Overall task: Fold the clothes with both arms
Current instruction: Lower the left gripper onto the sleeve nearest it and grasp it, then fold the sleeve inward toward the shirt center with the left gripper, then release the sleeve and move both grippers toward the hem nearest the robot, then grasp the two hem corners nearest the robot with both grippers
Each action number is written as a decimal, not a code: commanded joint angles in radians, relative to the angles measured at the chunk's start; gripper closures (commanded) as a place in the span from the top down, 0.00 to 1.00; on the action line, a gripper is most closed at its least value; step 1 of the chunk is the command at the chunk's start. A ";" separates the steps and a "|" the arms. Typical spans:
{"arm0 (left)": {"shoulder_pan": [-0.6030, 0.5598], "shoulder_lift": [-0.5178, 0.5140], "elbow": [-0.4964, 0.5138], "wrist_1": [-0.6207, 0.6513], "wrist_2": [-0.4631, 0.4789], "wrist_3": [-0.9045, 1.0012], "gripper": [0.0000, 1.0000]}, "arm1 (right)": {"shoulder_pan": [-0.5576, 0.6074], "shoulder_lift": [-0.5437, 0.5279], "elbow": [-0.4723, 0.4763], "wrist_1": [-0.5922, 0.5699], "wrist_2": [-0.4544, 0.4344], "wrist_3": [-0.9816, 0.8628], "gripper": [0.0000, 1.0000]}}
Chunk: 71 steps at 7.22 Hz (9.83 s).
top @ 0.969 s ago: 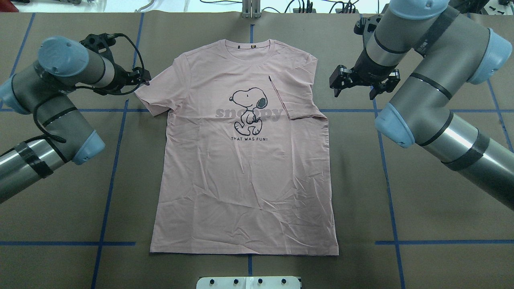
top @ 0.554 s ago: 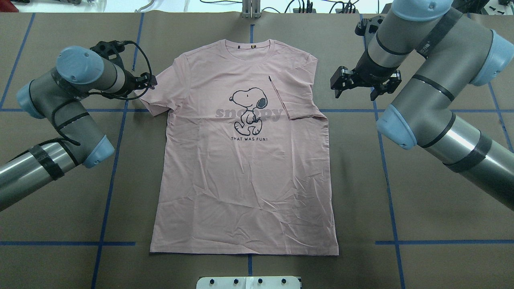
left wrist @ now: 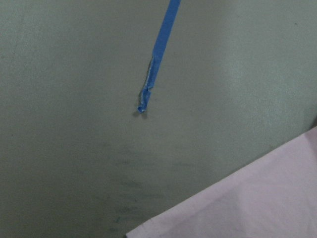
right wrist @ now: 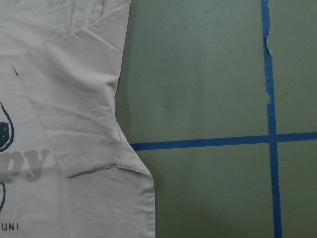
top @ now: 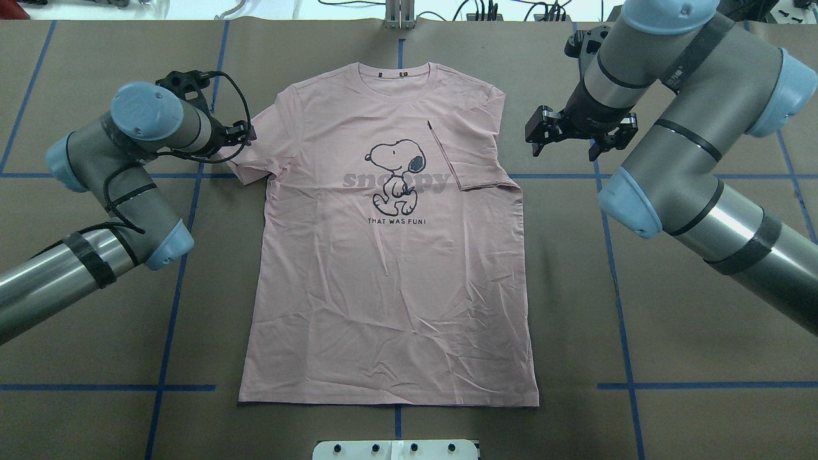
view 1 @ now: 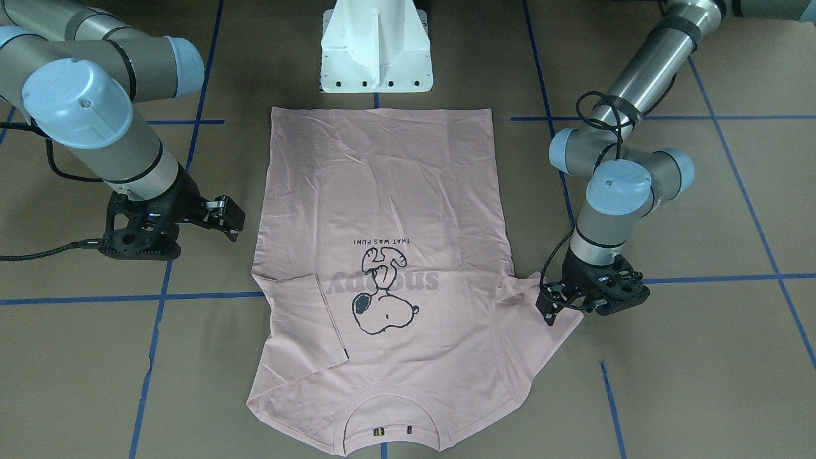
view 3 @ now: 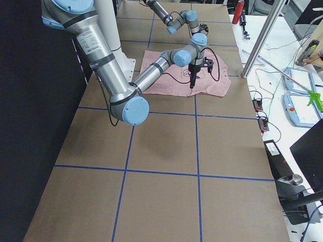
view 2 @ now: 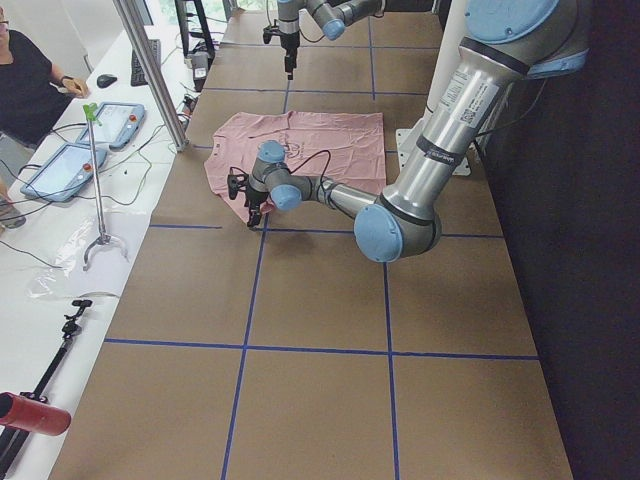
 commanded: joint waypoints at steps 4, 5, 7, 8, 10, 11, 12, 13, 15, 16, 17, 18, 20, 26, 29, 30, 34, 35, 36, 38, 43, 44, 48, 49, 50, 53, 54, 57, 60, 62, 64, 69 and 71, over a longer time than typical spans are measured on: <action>-0.010 0.001 -0.001 0.003 0.001 0.047 0.82 | -0.002 0.003 0.000 -0.002 0.000 0.002 1.00; -0.011 0.001 -0.001 0.003 0.001 0.047 0.80 | -0.002 0.003 -0.002 -0.002 0.000 0.002 1.00; -0.011 -0.001 -0.001 0.006 0.001 0.046 0.57 | -0.002 0.003 -0.002 -0.002 0.000 0.002 1.00; -0.011 -0.001 -0.004 0.008 0.001 0.046 0.40 | -0.002 0.002 -0.003 -0.002 0.000 0.002 1.00; -0.010 -0.001 -0.006 0.011 0.001 0.046 0.19 | -0.002 0.002 -0.003 -0.002 0.000 0.002 1.00; -0.011 -0.001 -0.007 0.011 0.001 0.046 0.05 | -0.002 0.002 -0.003 -0.002 -0.002 0.002 1.00; -0.011 -0.001 -0.016 0.011 -0.002 0.046 0.00 | -0.002 0.002 -0.003 -0.002 0.000 0.002 1.00; -0.011 -0.001 -0.041 0.026 -0.006 0.046 0.00 | -0.002 0.002 -0.003 0.000 -0.002 0.002 1.00; -0.029 -0.065 -0.137 0.201 -0.027 0.043 0.00 | -0.002 0.000 -0.003 -0.002 -0.002 0.002 1.00; -0.028 -0.125 -0.141 0.260 -0.045 0.029 0.00 | 0.000 0.000 -0.003 -0.002 0.000 0.002 1.00; -0.024 -0.151 -0.141 0.265 -0.047 -0.062 0.00 | 0.000 -0.001 -0.003 0.000 0.000 0.002 1.00; 0.002 -0.186 -0.136 0.267 -0.047 -0.126 0.00 | 0.000 -0.003 -0.003 0.000 0.000 0.002 1.00; 0.048 -0.331 0.039 0.252 -0.039 -0.226 0.00 | 0.000 -0.005 -0.002 0.000 0.000 0.003 1.00; 0.075 -0.276 -0.054 0.162 -0.024 -0.186 1.00 | -0.005 -0.009 0.003 0.003 -0.002 0.011 1.00; 0.076 -0.095 -0.393 0.363 -0.118 -0.039 1.00 | -0.139 -0.114 0.131 0.120 -0.056 0.287 1.00; 0.084 0.010 -0.537 0.385 -0.121 -0.034 1.00 | -0.249 -0.197 0.223 0.218 -0.160 0.444 1.00; 0.153 0.111 -0.733 0.508 -0.110 -0.034 1.00 | -0.754 -0.371 0.403 0.242 -0.601 0.794 1.00; 0.167 0.120 -0.733 0.508 -0.110 -0.036 1.00 | -0.794 -0.403 0.403 0.250 -0.635 0.816 1.00; 0.168 0.120 -0.733 0.506 -0.110 -0.036 1.00 | -0.808 -0.434 0.400 0.259 -0.641 0.816 1.00; 0.171 0.120 -0.733 0.506 -0.111 -0.040 1.00 | -0.812 -0.451 0.383 0.264 -0.631 0.812 1.00; 0.171 0.120 -0.733 0.505 -0.111 -0.045 1.00 | -0.827 -0.431 0.342 0.264 -0.626 0.809 1.00; 0.173 0.120 -0.733 0.505 -0.111 -0.045 1.00 | -0.827 -0.431 0.343 0.264 -0.626 0.809 0.97; 0.173 0.122 -0.731 0.505 -0.111 -0.046 1.00 | -0.822 -0.431 0.351 0.264 -0.615 0.809 0.03; 0.173 0.122 -0.731 0.505 -0.111 -0.046 1.00 | -0.816 -0.432 0.357 0.264 -0.605 0.809 0.00; 0.176 0.122 -0.731 0.505 -0.111 -0.046 1.00 | -0.809 -0.432 0.357 0.264 -0.595 0.809 0.00; 0.187 0.122 -0.731 0.505 -0.111 -0.048 1.00 | -0.801 -0.431 0.383 0.264 -0.598 0.815 0.00; 0.188 0.151 -0.736 0.503 -0.113 -0.053 1.00 | -0.796 -0.431 0.403 0.264 -0.597 0.813 0.00; 0.361 0.307 -0.870 0.503 -0.032 -0.344 1.00 | -0.779 -0.431 0.423 0.264 -0.595 0.813 0.00; 0.586 0.340 -0.839 0.506 0.111 -0.610 1.00 | -0.779 -0.431 0.422 0.264 -0.597 0.813 0.00; 0.619 0.366 -0.831 0.506 0.117 -0.648 1.00 | -0.776 -0.431 0.420 0.265 -0.597 0.813 0.00; 0.641 0.387 -0.831 0.506 0.129 -0.672 1.00 | -0.776 -0.431 0.421 0.264 -0.597 0.813 0.00; 0.665 0.376 -0.820 0.506 0.126 -0.688 0.85 | -0.762 -0.431 0.431 0.264 -0.578 0.812 0.00; 0.665 0.378 -0.810 0.509 0.128 -0.686 0.82 | -0.762 -0.432 0.435 0.264 -0.580 0.812 0.00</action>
